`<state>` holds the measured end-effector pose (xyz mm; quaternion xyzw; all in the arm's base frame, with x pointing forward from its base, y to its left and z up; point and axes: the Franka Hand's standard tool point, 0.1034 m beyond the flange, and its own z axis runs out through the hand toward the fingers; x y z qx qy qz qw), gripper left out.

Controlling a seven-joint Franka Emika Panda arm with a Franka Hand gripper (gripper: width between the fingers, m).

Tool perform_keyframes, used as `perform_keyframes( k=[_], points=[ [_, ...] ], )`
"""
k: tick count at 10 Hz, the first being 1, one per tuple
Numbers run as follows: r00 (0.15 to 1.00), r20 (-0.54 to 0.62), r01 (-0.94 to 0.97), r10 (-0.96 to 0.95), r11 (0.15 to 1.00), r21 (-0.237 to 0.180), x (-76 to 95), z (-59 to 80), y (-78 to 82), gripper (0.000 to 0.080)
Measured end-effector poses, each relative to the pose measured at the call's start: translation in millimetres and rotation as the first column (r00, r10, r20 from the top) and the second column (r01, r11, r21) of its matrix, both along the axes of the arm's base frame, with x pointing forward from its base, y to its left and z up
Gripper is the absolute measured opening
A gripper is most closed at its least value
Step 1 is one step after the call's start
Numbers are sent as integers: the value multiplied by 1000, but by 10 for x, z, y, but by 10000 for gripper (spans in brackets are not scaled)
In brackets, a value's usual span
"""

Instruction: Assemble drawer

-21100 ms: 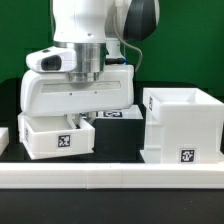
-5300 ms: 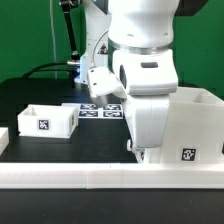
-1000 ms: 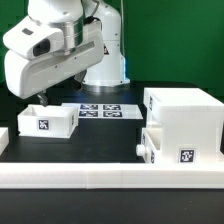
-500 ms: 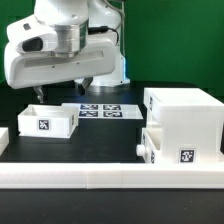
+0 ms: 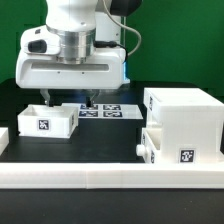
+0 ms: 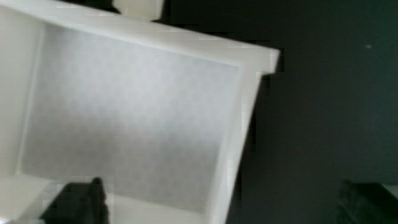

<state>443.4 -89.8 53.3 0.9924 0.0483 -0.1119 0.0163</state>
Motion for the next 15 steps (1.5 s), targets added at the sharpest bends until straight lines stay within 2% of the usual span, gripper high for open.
perform_keyframes(
  k=[3,5,6,7,8,11,13,15],
  points=[
    [1000,7,-5,5,1000,5,-14,-16,17,648],
    [996,83,43,-44,999,13,-297,-175,105,648],
    [989,115,88,-91,996,26,-386,-286,86,648],
    [986,133,95,-99,995,33,-391,-356,42,648],
    [988,134,75,-79,996,39,-368,-370,12,648],
    [988,141,53,-58,998,44,-229,-330,-27,648],
    [990,130,54,-60,998,44,-260,-429,10,648],
    [991,118,53,-58,998,44,-295,-470,71,648]
  ],
)
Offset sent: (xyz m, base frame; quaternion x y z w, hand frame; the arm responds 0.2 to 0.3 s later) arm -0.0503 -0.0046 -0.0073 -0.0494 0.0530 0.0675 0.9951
